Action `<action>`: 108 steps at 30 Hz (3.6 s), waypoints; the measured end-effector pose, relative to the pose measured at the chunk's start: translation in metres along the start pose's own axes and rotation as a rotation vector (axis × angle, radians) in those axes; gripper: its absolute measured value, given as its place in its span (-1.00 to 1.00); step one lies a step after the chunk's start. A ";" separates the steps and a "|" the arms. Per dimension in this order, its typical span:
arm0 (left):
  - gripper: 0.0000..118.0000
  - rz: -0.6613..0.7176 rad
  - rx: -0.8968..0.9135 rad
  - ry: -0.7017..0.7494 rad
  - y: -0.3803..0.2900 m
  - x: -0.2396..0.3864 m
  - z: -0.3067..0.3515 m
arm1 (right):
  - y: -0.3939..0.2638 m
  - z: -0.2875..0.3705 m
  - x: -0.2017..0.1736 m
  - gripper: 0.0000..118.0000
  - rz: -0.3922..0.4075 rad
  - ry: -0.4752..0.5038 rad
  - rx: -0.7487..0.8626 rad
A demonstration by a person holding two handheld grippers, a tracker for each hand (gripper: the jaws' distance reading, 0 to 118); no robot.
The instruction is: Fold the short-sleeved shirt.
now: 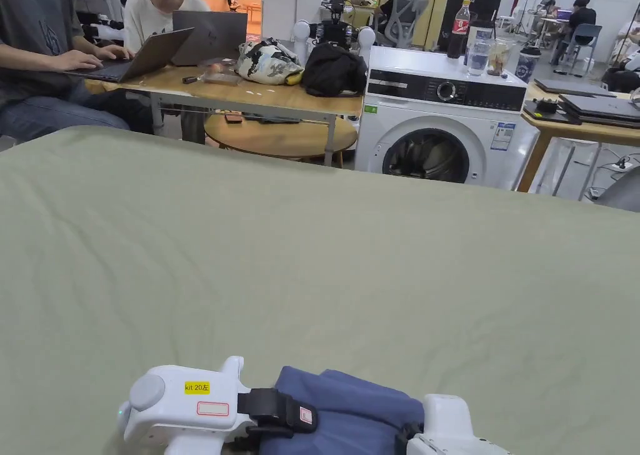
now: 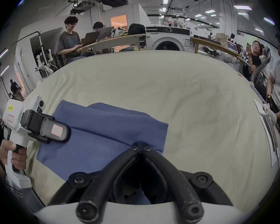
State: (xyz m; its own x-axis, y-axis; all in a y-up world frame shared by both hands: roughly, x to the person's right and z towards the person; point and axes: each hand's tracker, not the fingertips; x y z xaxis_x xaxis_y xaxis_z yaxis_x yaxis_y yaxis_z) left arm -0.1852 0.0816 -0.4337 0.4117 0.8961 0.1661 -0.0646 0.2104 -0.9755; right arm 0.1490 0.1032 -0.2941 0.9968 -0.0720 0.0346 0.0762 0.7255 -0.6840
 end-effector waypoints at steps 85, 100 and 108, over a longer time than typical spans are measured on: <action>-0.06 -0.255 0.424 0.892 0.037 0.043 0.321 | 0.108 0.001 -0.175 -1.00 0.170 0.054 0.493; -0.06 -0.760 0.800 0.876 -0.043 0.145 0.073 | 0.105 0.026 -0.040 -1.00 0.055 -0.123 0.486; -0.91 -0.796 0.871 0.832 -0.051 0.180 0.027 | 0.103 0.048 -0.005 -1.00 0.000 -0.180 0.554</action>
State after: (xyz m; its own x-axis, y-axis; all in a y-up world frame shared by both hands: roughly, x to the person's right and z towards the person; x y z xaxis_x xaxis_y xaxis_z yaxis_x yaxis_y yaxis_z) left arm -0.1327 0.2428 -0.3504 0.9824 0.0100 0.1866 0.0316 0.9753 -0.2184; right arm 0.1529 0.2113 -0.3303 0.9815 0.0108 0.1911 0.0287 0.9788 -0.2029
